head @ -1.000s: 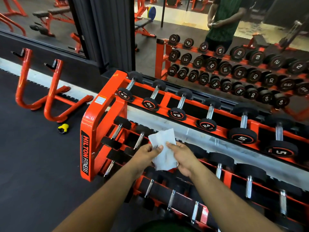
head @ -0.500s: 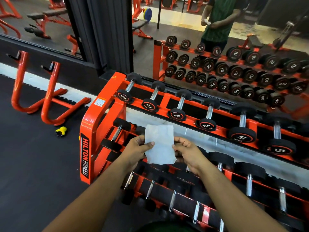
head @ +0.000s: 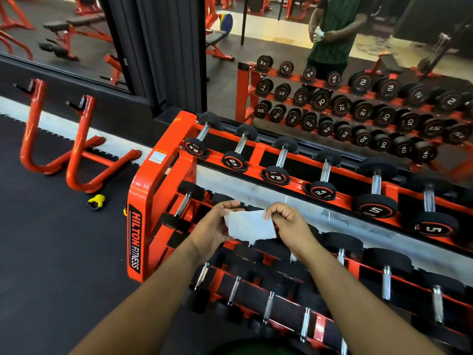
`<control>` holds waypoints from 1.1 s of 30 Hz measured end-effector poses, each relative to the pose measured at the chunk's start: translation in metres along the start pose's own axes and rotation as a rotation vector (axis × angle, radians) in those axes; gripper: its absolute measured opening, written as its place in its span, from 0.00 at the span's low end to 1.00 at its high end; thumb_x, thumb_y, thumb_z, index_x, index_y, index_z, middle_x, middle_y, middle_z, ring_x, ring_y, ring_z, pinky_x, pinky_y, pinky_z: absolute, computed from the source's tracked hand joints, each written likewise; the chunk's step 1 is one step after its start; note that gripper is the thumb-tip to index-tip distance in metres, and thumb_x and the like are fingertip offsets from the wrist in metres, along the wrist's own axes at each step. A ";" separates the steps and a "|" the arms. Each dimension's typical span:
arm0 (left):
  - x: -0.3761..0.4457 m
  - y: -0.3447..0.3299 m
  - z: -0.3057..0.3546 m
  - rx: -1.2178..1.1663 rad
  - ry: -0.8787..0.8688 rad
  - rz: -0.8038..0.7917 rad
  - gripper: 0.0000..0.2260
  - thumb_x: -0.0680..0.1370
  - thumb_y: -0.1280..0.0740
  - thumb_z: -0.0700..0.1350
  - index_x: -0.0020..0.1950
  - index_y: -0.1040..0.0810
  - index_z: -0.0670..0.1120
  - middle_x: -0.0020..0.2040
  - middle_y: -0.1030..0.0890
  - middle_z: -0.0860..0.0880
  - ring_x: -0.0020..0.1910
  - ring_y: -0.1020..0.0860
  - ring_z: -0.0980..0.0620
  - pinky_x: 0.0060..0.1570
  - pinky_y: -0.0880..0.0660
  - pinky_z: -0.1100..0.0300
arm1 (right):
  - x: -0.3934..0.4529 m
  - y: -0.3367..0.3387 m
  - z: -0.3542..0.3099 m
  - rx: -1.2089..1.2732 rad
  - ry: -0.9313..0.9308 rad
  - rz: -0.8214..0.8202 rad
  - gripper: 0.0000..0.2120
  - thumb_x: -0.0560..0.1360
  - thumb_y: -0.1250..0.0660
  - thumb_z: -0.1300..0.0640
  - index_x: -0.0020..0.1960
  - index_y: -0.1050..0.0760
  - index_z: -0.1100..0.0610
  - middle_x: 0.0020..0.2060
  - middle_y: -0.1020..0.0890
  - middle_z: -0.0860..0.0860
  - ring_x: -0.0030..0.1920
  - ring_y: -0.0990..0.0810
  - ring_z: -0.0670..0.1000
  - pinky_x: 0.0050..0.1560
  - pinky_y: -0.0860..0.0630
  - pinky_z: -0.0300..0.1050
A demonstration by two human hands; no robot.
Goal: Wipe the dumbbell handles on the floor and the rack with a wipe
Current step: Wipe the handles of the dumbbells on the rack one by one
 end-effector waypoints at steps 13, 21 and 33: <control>0.004 0.023 0.000 0.398 -0.030 0.115 0.03 0.79 0.29 0.39 0.50 0.15 0.45 0.48 0.13 0.45 0.47 0.17 0.48 0.41 0.21 0.59 | -0.004 0.003 -0.013 -0.388 0.214 0.048 0.20 0.76 0.40 0.72 0.39 0.23 0.49 0.42 0.19 0.44 0.46 0.21 0.45 0.51 0.23 0.46; 0.020 -0.001 0.034 0.967 -0.174 -0.182 0.05 0.76 0.26 0.46 0.51 0.15 0.50 0.48 0.15 0.53 0.49 0.18 0.55 0.53 0.23 0.57 | 0.000 -0.057 -0.028 -0.571 0.197 -0.408 0.19 0.79 0.33 0.40 0.68 0.29 0.42 0.56 0.20 0.40 0.54 0.21 0.40 0.54 0.24 0.40; 0.030 0.005 -0.042 0.352 0.102 0.025 0.12 0.79 0.28 0.50 0.61 0.20 0.47 0.55 0.14 0.48 0.51 0.15 0.51 0.53 0.18 0.49 | 0.006 -0.029 0.031 0.290 -0.285 0.065 0.05 0.81 0.33 0.60 0.55 0.20 0.58 0.48 0.13 0.55 0.49 0.14 0.55 0.51 0.17 0.54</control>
Point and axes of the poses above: each hand's wrist, its own x-axis towards the middle knuckle, its own y-axis out of the back of the hand, z = x × y, the point moved 8 cm from there along x, towards the middle knuckle
